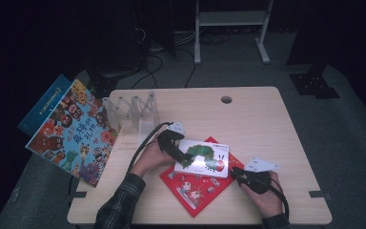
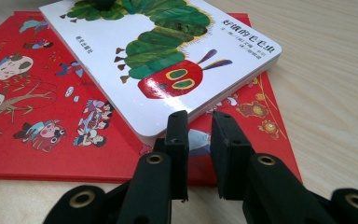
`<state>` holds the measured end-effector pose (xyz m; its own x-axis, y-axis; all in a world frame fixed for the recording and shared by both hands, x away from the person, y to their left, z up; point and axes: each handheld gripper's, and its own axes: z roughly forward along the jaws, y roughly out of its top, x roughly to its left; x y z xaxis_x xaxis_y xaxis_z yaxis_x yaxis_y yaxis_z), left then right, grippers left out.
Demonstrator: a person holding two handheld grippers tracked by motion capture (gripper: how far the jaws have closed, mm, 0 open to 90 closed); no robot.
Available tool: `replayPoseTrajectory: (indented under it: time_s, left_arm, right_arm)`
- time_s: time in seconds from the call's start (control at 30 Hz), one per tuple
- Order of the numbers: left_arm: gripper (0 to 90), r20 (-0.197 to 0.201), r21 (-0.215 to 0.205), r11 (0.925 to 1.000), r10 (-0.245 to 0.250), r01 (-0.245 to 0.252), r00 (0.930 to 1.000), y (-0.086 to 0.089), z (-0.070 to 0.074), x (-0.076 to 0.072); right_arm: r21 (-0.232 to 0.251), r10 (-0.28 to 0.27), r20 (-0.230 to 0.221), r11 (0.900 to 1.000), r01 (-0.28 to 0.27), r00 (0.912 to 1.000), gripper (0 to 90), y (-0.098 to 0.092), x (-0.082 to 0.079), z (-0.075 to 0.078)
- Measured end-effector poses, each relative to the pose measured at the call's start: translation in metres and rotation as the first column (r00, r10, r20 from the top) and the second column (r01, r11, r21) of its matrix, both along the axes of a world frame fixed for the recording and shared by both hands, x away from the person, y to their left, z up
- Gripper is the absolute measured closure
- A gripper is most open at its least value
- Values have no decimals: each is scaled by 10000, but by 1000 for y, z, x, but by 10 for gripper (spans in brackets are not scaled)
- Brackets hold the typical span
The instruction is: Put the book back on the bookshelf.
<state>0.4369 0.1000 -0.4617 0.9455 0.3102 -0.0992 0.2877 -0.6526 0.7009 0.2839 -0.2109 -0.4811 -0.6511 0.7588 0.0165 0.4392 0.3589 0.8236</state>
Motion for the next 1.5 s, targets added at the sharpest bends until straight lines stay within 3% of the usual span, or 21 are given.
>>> replayPoseTrajectory:
  time_s: [0.37,0.67,1.03,1.27,1.5]
  left_arm:
    - [0,-45,129,9998,-133,134,9999,11,1,-14]
    - [0,-31,389,9992,106,-105,9999,27,3,-29]
    - [0,-31,336,9985,430,-428,9991,46,3,-48]
    - [0,-52,370,9986,379,-377,9993,47,3,-54]
    - [0,-67,457,9984,348,-345,9994,48,3,-56]
  right_arm:
    - [-52,17,-45,10000,-18,10000,779,5,5,-1]
    - [-205,221,1,9995,-221,9998,793,17,11,0]
    - [-369,493,25,9981,-492,9988,800,34,15,1]
    - [-40,756,226,9971,-756,9969,826,37,-2,12]
    - [299,1623,-141,9864,-1618,9866,849,52,-20,8]
